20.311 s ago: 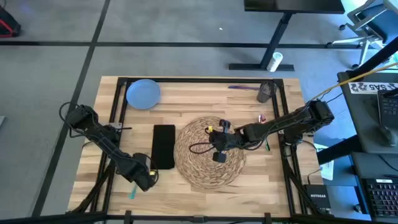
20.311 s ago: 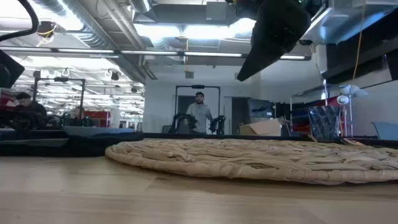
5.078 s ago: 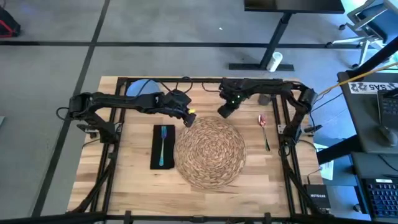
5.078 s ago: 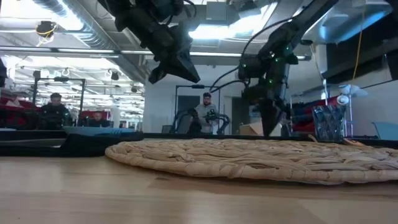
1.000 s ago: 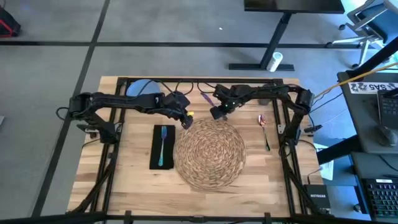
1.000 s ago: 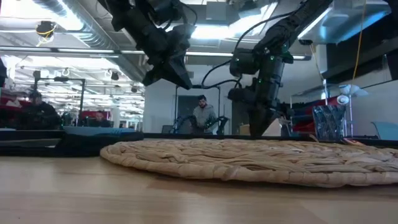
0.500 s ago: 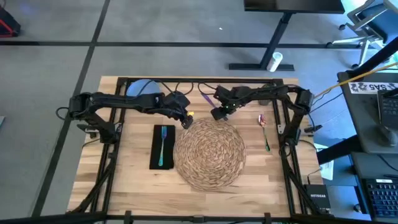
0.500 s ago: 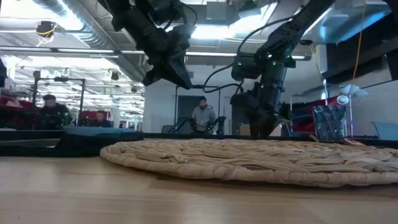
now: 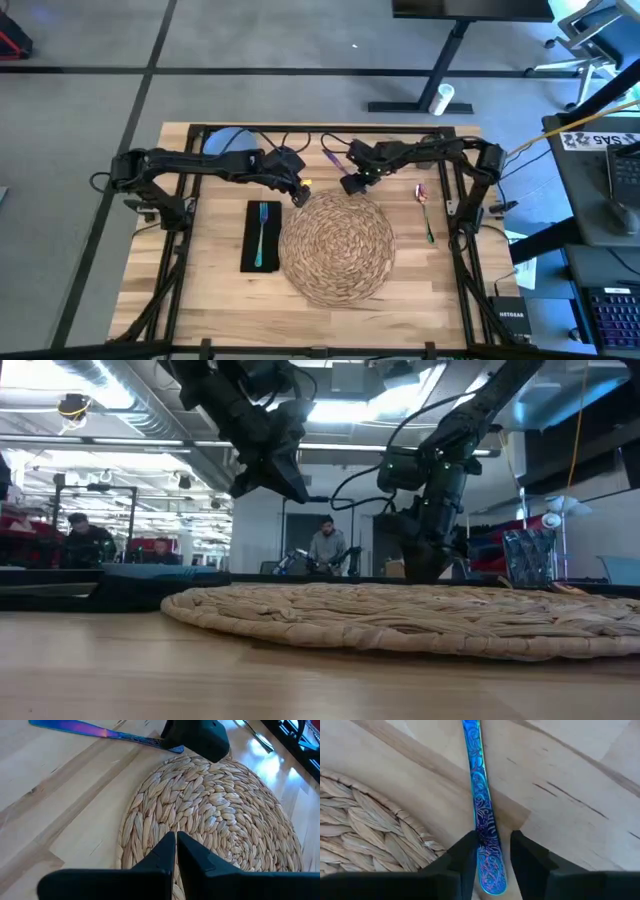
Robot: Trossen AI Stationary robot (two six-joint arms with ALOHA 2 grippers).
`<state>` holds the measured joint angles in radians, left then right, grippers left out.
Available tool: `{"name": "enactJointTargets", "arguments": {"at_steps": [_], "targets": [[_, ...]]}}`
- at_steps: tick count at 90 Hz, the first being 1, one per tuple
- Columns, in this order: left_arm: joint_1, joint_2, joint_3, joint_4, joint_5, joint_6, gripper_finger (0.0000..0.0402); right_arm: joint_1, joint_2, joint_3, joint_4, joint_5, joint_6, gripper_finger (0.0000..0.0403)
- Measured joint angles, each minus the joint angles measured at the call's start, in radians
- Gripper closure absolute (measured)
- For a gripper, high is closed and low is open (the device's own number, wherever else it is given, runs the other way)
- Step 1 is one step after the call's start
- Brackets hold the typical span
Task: Set table place
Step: Put the blue table knife on top of the brown placemat
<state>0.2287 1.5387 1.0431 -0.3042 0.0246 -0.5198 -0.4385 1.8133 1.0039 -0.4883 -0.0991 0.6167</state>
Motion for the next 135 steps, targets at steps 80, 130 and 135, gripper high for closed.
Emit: {"name": "enactJointTargets", "arguments": {"at_steps": [80,130,135], "targets": [[0.000,0.000,0.000,0.000,0.000,0.000,0.0402,0.001,-0.023,-0.007,0.015,0.002,-0.016,0.0402],[0.000,0.000,0.000,0.000,-0.002,0.000,0.0402,0.001,-0.050,-0.005,0.013,-0.020,0.057,0.0349],[0.000,0.000,0.000,0.000,-0.002,0.000,0.0402,0.001,-0.050,-0.005,0.014,-0.007,0.056,0.0328]]}}
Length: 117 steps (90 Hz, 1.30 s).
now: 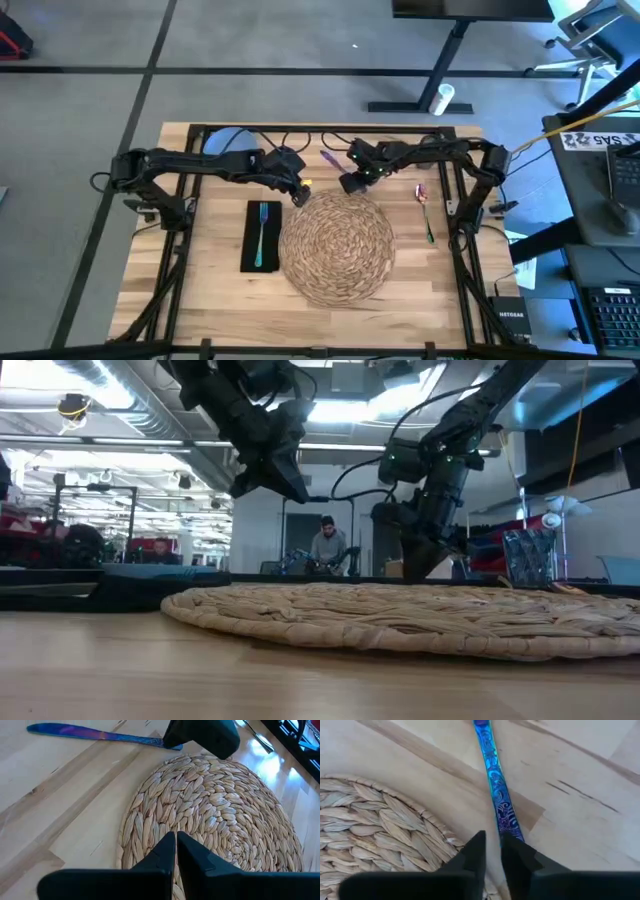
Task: Set table place
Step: Put the blue table knife on top of the brown placemat
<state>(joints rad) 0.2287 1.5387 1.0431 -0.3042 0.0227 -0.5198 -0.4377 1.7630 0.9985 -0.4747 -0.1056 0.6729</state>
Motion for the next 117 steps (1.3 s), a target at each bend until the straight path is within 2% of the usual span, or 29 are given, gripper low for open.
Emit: {"name": "enactJointTargets", "arguments": {"at_steps": [11,22,54,73,97,117], "targets": [[0.000,0.000,0.000,0.000,0.000,0.002,0.0402,0.000,-0.001,0.000,0.001,0.019,-0.017,0.0287],[0.000,0.000,0.000,0.000,0.000,0.002,0.0402,0.000,-0.001,0.001,0.002,0.056,-0.058,0.0263],[0.000,0.000,0.000,0.000,0.000,0.000,0.0402,0.021,0.059,0.007,0.009,0.061,-0.152,0.0266],[0.000,0.000,0.000,0.000,0.000,-0.003,0.0402,0.065,0.087,0.007,0.012,0.124,-0.155,0.0294],[0.000,0.000,0.000,0.000,0.000,-0.004,0.0402,0.067,0.084,0.006,0.017,0.130,-0.154,0.0392],[0.000,0.000,0.000,0.000,0.000,-0.004,0.0402,0.065,0.044,0.002,0.013,0.149,-0.152,0.0402]]}}
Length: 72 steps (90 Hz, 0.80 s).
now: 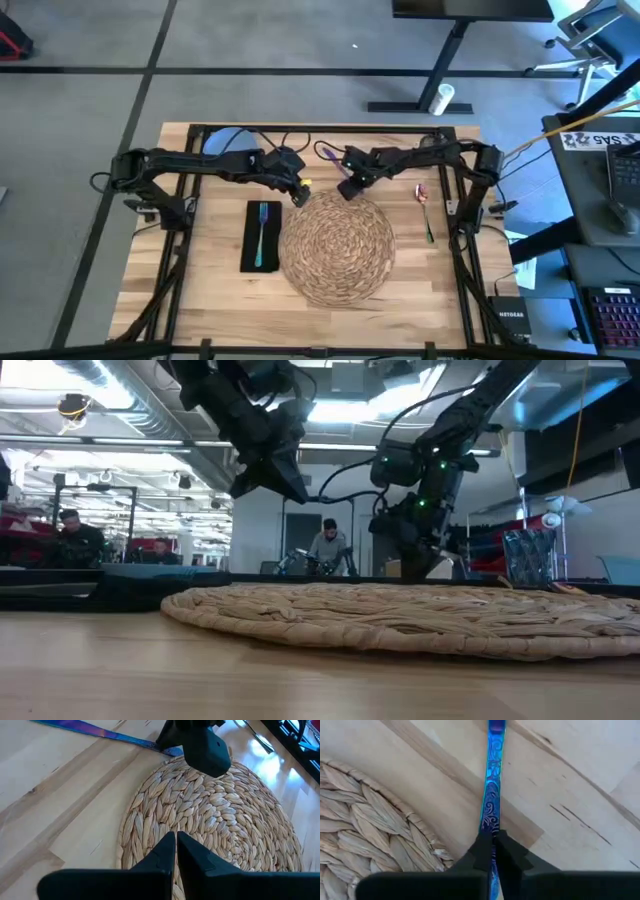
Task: Set table place
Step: Put the blue table knife on top of the brown placemat
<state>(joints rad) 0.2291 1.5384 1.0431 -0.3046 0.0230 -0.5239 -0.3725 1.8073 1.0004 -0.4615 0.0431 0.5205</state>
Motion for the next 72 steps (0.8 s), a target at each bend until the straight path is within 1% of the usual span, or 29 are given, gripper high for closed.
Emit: {"name": "enactJointTargets", "arguments": {"at_steps": [27,45,72], "targets": [[0.000,0.000,0.000,0.000,0.000,0.000,0.0402,0.000,-0.025,-0.002,-0.016,0.012,0.004,0.0402],[0.000,0.000,0.000,0.000,0.000,0.000,0.0402,0.000,-0.028,0.001,-0.015,-0.006,0.006,0.0402],[0.000,0.000,0.000,0.000,0.000,0.000,0.0402,0.000,-0.030,0.128,-0.032,-0.060,-0.005,0.0403]]}}
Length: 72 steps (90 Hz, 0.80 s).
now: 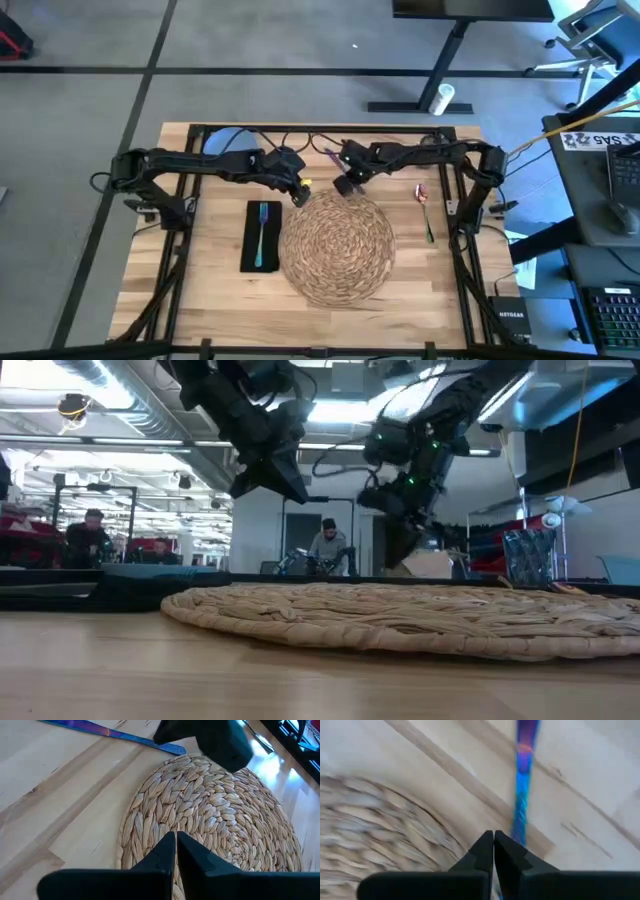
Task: Set table place
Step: Put the blue table knife on top of the brown placemat
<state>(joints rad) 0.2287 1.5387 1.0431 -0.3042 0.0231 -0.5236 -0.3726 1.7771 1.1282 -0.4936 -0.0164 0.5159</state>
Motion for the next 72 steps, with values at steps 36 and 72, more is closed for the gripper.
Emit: {"name": "enactJointTargets", "arguments": {"at_steps": [36,72], "targets": [[0.000,0.000,0.000,0.000,0.000,-0.003,0.0402,-0.055,0.000,0.097,-0.195,0.018,0.107,0.0356],[0.000,0.000,0.000,0.001,0.003,-0.026,0.0402,-0.066,0.075,0.054,-0.183,-0.011,0.105,0.0323]]}}
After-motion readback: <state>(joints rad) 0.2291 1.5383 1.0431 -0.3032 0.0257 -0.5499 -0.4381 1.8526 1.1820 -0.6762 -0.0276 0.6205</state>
